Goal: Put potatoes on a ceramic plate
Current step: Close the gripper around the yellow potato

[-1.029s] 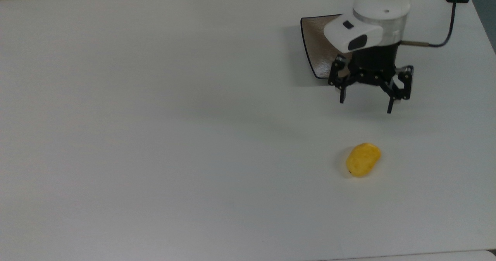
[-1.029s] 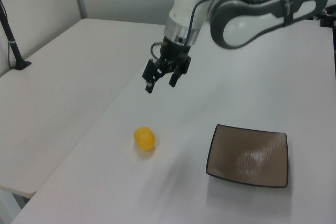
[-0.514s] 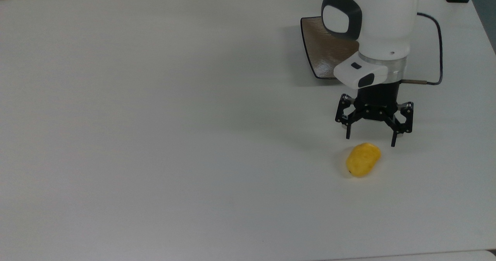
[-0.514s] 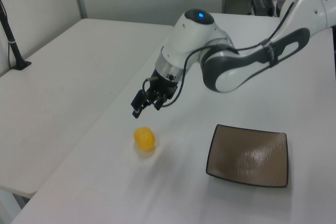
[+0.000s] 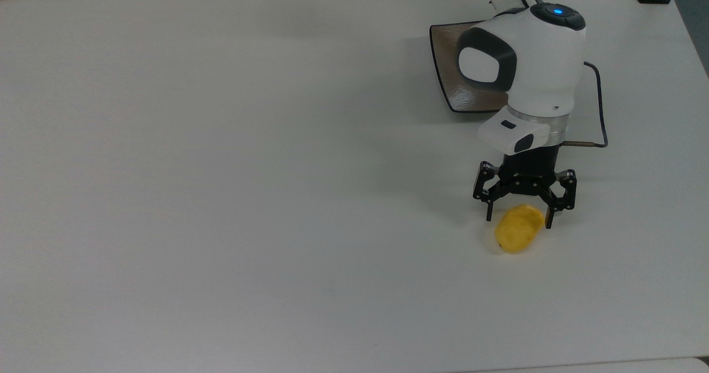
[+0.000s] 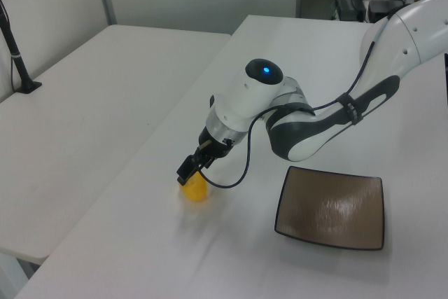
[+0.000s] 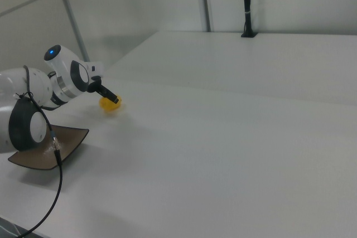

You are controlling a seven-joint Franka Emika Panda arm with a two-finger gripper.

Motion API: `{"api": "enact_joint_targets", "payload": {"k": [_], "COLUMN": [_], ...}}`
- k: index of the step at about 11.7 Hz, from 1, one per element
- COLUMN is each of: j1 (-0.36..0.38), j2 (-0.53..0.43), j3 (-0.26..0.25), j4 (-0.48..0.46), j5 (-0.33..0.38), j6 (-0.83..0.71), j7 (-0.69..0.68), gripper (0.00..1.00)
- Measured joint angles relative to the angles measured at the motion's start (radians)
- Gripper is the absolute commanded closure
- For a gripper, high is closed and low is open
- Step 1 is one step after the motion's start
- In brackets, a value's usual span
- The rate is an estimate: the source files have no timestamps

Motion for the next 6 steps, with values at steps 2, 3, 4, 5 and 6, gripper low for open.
{"api": "enact_joint_targets", "payload": {"k": [2, 3, 4, 5, 6], "j1": [0.001, 0.001, 0.001, 0.001, 0.002], "j2": [0.009, 0.011, 0.016, 0.022, 0.028], "j3": [0.000, 0.000, 0.000, 0.000, 0.000], "j4": [0.001, 0.001, 0.002, 0.002, 0.002], "j5": [-0.001, -0.001, -0.001, -0.001, -0.001], "j6": [0.013, 0.014, 0.018, 0.027, 0.031], "j7": [0.000, 0.000, 0.000, 0.000, 0.000], "gripper": [0.00, 0.00, 0.00, 0.00, 0.02]}}
